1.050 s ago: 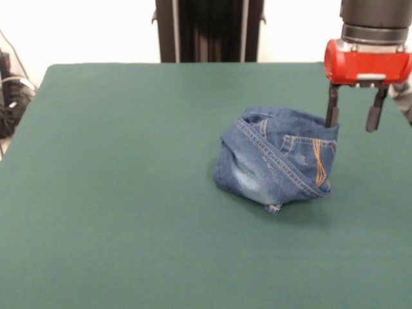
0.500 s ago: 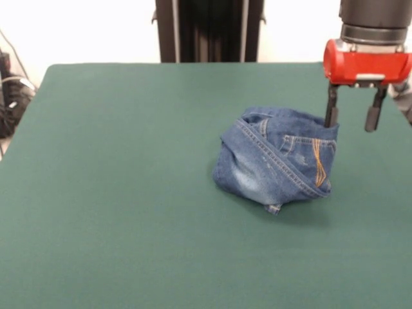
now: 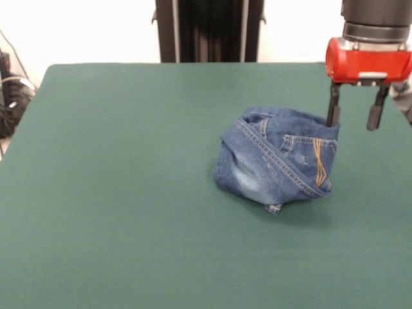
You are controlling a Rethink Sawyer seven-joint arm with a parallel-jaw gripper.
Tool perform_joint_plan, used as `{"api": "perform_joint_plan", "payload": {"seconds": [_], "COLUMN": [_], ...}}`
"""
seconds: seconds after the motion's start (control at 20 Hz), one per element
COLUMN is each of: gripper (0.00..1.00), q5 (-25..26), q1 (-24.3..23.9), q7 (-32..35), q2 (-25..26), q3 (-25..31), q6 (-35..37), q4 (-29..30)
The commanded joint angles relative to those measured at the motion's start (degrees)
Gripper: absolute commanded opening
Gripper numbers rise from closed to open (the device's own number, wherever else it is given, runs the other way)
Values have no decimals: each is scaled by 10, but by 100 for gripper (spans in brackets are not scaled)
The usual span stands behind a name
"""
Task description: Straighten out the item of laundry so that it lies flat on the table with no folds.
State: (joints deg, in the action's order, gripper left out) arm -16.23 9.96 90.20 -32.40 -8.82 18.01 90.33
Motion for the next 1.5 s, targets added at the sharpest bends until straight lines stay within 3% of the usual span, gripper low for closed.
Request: {"api": "perform_joint_plan", "payload": {"seconds": [0.05, 0.5, 0.75, 1.0, 1.5], "gripper": [100, 100, 100, 100, 100], "q5": [-1, 5, 13, 18, 20], "q1": [17, 7, -1, 8, 2], "q7": [121, 112, 96, 99, 97], "q2": [-1, -8, -42, -48, -30], "q3": [16, 38, 38, 17, 20], "q6": [40, 10, 41, 81, 92], "q4": [31, 56, 78, 57, 25]}}
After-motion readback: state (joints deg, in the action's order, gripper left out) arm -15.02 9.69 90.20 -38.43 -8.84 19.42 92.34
